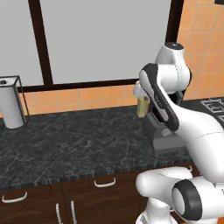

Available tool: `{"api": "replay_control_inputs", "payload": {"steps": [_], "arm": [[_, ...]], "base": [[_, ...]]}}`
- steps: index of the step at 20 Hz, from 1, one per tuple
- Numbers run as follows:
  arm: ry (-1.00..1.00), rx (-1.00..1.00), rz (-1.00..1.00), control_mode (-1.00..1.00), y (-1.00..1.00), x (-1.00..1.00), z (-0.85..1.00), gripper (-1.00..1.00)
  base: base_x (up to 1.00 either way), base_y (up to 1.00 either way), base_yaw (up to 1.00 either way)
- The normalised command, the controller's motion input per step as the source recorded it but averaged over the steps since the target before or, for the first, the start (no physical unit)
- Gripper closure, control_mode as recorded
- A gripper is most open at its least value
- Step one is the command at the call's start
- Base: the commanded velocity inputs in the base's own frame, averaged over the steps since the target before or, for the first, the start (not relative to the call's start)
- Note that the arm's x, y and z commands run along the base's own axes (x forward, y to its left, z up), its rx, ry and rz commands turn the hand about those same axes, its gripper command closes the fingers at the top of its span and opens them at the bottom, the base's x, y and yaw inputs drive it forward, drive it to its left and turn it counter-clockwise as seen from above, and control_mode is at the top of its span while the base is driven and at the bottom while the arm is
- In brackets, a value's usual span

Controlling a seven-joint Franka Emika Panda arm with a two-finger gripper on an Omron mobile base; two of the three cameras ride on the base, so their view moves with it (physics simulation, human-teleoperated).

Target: Close the lid blender by securely placing the lid on top.

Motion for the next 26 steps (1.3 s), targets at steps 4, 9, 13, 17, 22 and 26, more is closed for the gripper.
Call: {"api": "replay_control_inputs", "payload": {"steps": [4,9,13,17,22,26], "arm": [[-0.04,0.0,-0.05,-1.0,-0.13,-0.08,-0.06,-1.0],[-0.08,0.0,-0.1,-1.0,-0.44,-0.46,-0.12,-1.0],[-0.01,0.0,-0.18,-1.0,-0.7,-0.48,-0.32,-1.0],[0.0,0.0,-0.22,-1.0,-0.76,-0.32,-0.33,-1.0],[0.0,0.01,-0.23,-1.0,-0.95,-0.21,-0.31,-1.0],[0.0,0.0,-0.17,-1.0,-0.95,-0.18,-0.29,-1.0]], "base": [[0.0,0.0,0.0],[0.0,0.0,0.0],[0.0,0.0,0.0],[0.0,0.0,0.0],[0.0,0.0,0.0],[0.0,0.0,0.0]]}}
